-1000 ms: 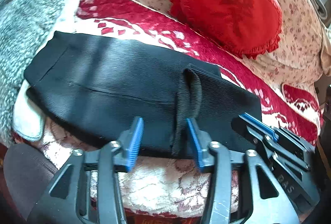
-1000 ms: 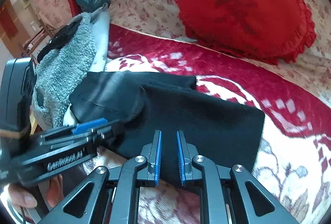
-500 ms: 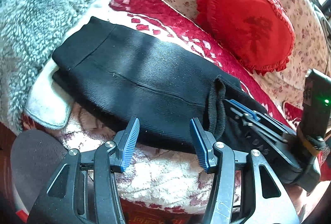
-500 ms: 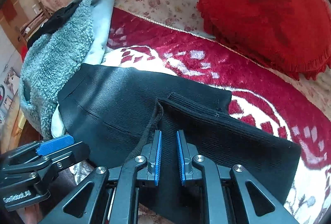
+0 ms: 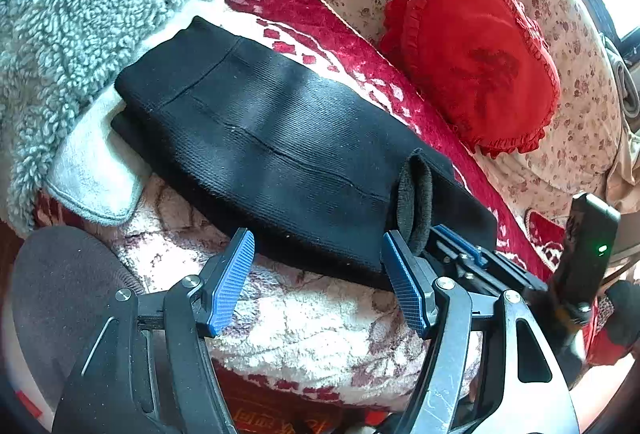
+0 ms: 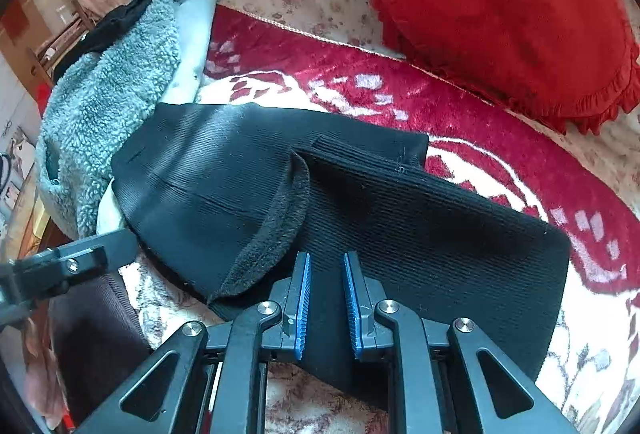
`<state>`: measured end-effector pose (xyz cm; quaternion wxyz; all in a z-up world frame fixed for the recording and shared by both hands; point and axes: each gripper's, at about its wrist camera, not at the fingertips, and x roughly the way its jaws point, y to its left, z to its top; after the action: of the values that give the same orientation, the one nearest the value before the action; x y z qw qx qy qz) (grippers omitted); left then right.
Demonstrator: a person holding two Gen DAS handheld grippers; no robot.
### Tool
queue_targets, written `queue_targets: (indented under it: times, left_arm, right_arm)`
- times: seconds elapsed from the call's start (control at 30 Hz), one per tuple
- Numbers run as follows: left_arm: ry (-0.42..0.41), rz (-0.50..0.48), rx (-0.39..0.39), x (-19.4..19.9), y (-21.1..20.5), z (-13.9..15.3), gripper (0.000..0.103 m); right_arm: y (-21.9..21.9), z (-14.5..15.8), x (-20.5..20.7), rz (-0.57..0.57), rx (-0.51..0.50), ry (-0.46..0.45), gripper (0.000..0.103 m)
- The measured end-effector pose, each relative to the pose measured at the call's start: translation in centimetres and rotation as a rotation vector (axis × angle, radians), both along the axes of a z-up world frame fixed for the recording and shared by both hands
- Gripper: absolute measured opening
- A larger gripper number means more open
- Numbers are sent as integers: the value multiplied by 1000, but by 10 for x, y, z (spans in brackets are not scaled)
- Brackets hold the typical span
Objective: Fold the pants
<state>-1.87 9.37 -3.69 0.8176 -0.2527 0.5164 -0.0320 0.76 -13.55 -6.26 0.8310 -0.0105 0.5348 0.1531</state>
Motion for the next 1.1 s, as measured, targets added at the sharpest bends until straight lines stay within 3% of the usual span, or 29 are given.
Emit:
queue_targets:
  times: [0.3, 0.43, 0.53, 1.1]
  left_arm:
    - [1, 58, -56, -5, 21, -2, 68]
    - [17, 96, -100, -6, 34, -10, 77]
    - [27, 113, -107, -4, 40, -13, 78]
    - [43, 131, -160, -6, 71, -23, 78]
  right_arm:
    - [12, 19, 10, 18, 71, -20, 20]
    - [24, 14, 20, 26, 78, -7, 27]
    - [34, 8, 28, 41, 72, 13, 35]
    - [73, 13, 66, 101, 135, 29, 37]
